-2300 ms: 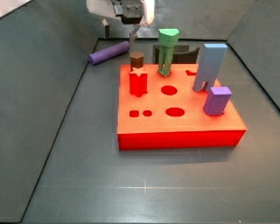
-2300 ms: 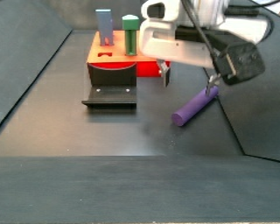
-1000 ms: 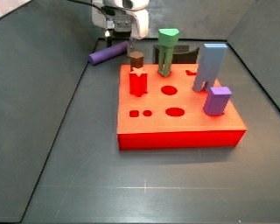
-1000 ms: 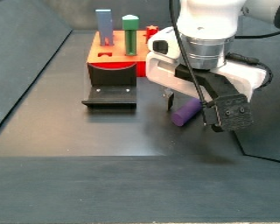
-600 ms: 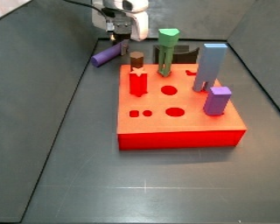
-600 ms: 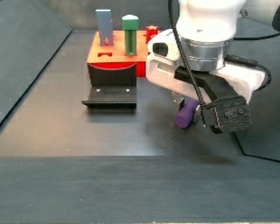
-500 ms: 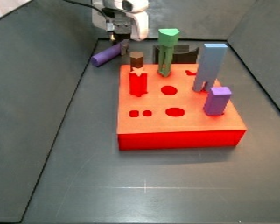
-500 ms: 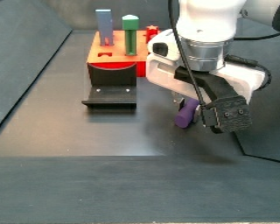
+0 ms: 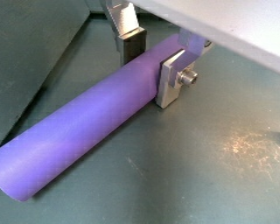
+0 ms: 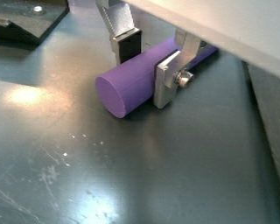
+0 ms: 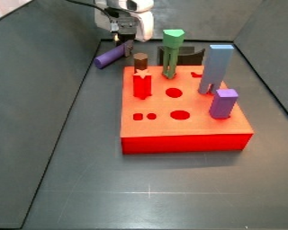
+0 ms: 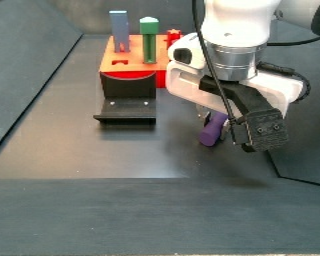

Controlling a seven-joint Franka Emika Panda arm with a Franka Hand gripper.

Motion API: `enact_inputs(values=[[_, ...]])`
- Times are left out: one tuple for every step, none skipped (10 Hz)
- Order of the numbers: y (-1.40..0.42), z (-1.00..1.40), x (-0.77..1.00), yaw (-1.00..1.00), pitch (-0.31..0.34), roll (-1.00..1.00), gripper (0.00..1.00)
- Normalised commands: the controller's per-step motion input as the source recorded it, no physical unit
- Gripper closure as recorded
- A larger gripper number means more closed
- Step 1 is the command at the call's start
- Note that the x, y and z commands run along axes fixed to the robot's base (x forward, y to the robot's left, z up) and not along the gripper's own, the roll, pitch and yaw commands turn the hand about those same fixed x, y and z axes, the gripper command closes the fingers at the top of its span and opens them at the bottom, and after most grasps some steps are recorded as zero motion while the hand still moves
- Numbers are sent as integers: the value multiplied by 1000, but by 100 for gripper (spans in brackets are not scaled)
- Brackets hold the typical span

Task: Pick up the round object. Move up. Place the round object on the fixture. Regrasp the round object. Move to above the board. Insert the round object.
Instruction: Pick up the round object, then move up, then place the round object on the fixture.

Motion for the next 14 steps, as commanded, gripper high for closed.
enact_inputs(values=[[0, 0, 0, 0, 0, 0, 100], [0, 0, 0, 0, 0, 0, 100], [0, 0, 0, 0, 0, 0, 100], [0, 0, 0, 0, 0, 0, 100], [0, 833, 0, 0, 0, 0, 100], [-18, 824, 9, -8, 1, -3, 100], [-13, 770, -8, -8, 20, 2, 100], [-1, 628, -9, -12, 52, 22, 100], [0, 507, -11, -15, 78, 38, 100], [2, 346, -11, -17, 101, 67, 100], [-2, 265, -11, -15, 107, 81, 100], [0, 1000, 0, 0, 0, 0, 100], [2, 1000, 3, 12, 3, 8, 100], [2, 1000, -9, 8, 30, 20, 100]])
